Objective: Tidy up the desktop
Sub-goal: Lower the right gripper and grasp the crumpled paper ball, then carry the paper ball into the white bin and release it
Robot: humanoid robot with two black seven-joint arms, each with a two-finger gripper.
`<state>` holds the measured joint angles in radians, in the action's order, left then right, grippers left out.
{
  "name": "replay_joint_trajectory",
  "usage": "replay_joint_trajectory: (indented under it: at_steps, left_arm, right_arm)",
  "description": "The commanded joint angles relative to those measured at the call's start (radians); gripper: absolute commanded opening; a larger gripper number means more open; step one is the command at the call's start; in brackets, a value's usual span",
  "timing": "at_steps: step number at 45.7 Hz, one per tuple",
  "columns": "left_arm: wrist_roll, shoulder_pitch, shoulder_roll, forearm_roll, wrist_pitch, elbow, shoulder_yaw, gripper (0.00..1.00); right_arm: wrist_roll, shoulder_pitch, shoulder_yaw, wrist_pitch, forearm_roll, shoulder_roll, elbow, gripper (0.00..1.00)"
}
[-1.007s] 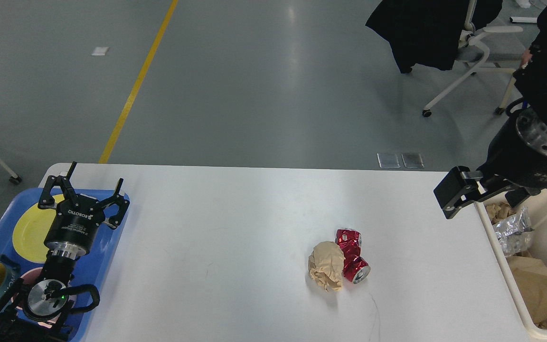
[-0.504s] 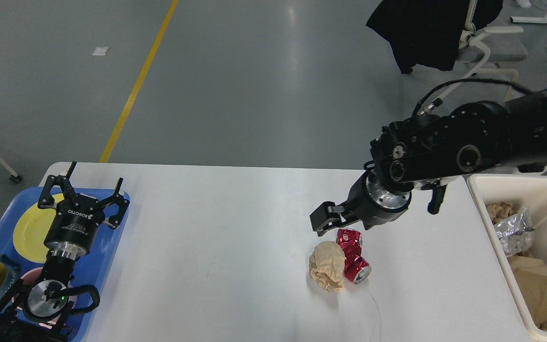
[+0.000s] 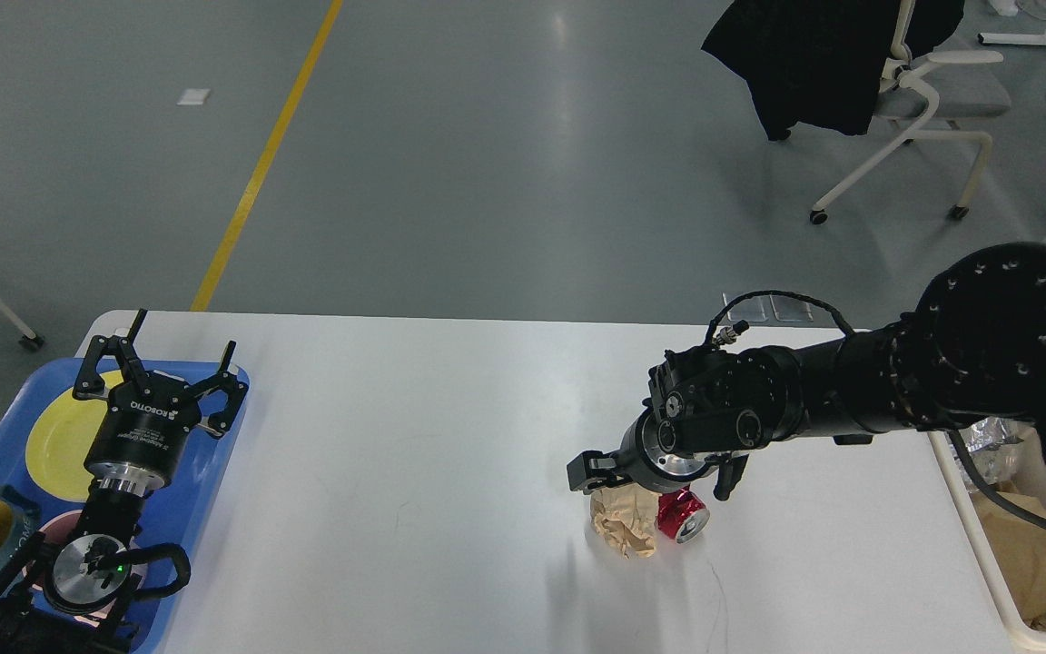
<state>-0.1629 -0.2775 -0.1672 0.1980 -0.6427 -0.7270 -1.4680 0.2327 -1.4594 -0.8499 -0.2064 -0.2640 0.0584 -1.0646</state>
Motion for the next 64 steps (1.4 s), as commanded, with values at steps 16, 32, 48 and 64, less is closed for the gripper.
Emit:
replay_joint_trajectory:
  at_steps: [16,32,48,64]
  left_arm:
    - [0.000,0.000,0.000,0.000,0.000,0.000,0.000,0.96]
    - [0.000,0.000,0.000,0.000,0.000,0.000,0.000,0.96]
    - [0.000,0.000,0.000,0.000,0.000,0.000,0.000,0.96]
    - [0.000,0.000,0.000,0.000,0.000,0.000,0.000,0.96]
  right_arm:
    - [0.000,0.146,-0.002,0.015,-0.064,0.043,0.113,0.97]
    - [0.000,0.155,-0.002,0.007,-0.055,0.041,0.123,0.00]
    - [0.004,0.145,-0.002,-0.002,-0.052,0.035,0.110,0.00]
    - [0.008,0.045,-0.003,-0.060,-0.012,-0.008,0.012,0.00]
